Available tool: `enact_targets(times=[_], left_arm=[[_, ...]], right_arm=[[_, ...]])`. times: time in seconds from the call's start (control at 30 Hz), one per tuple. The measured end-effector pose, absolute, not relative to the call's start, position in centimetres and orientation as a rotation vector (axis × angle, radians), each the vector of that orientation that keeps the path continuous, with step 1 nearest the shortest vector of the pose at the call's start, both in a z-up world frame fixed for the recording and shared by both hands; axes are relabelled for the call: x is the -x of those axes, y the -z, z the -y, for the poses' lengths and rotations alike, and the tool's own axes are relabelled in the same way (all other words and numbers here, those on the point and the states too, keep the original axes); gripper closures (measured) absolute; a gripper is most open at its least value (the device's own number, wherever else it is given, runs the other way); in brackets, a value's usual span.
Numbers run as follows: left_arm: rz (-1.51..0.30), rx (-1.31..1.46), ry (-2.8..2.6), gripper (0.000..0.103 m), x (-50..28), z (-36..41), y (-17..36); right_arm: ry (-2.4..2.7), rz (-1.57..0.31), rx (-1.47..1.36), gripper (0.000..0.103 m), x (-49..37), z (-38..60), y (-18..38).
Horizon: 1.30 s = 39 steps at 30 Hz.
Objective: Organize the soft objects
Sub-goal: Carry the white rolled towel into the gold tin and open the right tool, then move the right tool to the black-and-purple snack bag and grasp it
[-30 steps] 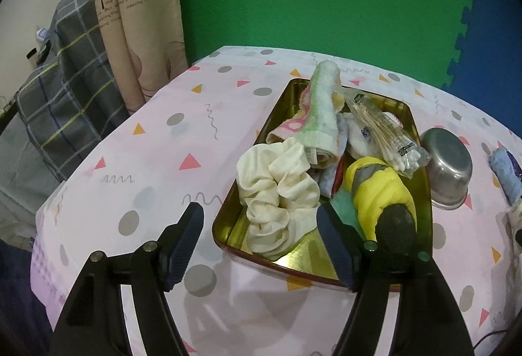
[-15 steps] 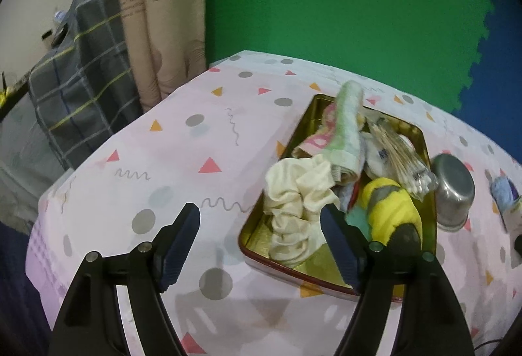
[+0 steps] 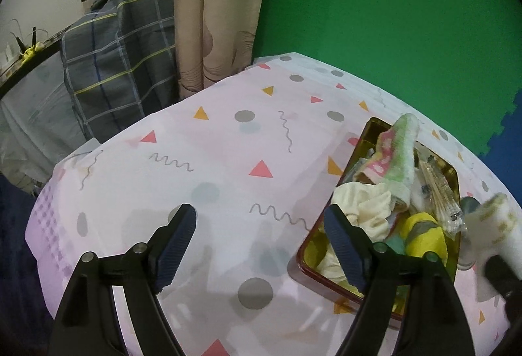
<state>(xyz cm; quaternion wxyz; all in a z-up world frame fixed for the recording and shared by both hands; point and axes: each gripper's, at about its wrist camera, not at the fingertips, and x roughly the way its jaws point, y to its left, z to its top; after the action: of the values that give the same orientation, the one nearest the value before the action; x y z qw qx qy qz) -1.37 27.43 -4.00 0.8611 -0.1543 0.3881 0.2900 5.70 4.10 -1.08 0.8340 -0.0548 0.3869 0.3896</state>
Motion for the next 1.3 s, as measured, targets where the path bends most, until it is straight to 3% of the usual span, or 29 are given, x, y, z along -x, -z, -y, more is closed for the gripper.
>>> enact_targets(times=[0.8, 0.87, 0.93, 1.0, 1.3], left_arm=[[-0.803, 0.358, -0.624, 0.021, 1.8, -28.8, 3.7], [-0.806, 0.357, -0.625, 0.021, 1.8, -28.8, 3.7], [-0.806, 0.355, -0.620, 0.021, 1.7, -28.6, 3.7], [-0.803, 0.354, -0.619, 0.021, 1.7, -28.5, 3.7], [-0.797, 0.327, -0.608, 0.020, 1.3, -27.7, 3.6]], right_arm=[[-0.888, -0.935, 0.263, 0.082, -5.7, -12.1, 6.4], [-0.886, -0.932, 0.257, 0.075, -5.7, -11.9, 6.3], [-0.875, -0.928, 0.249, 0.057, -5.8, -11.6, 6.1], [-0.872, -0.926, 0.225, 0.053, -5.8, -11.2, 5.8], [-0.830, -0.865, 0.191, 0.049, -5.2, -7.9, 3.5]])
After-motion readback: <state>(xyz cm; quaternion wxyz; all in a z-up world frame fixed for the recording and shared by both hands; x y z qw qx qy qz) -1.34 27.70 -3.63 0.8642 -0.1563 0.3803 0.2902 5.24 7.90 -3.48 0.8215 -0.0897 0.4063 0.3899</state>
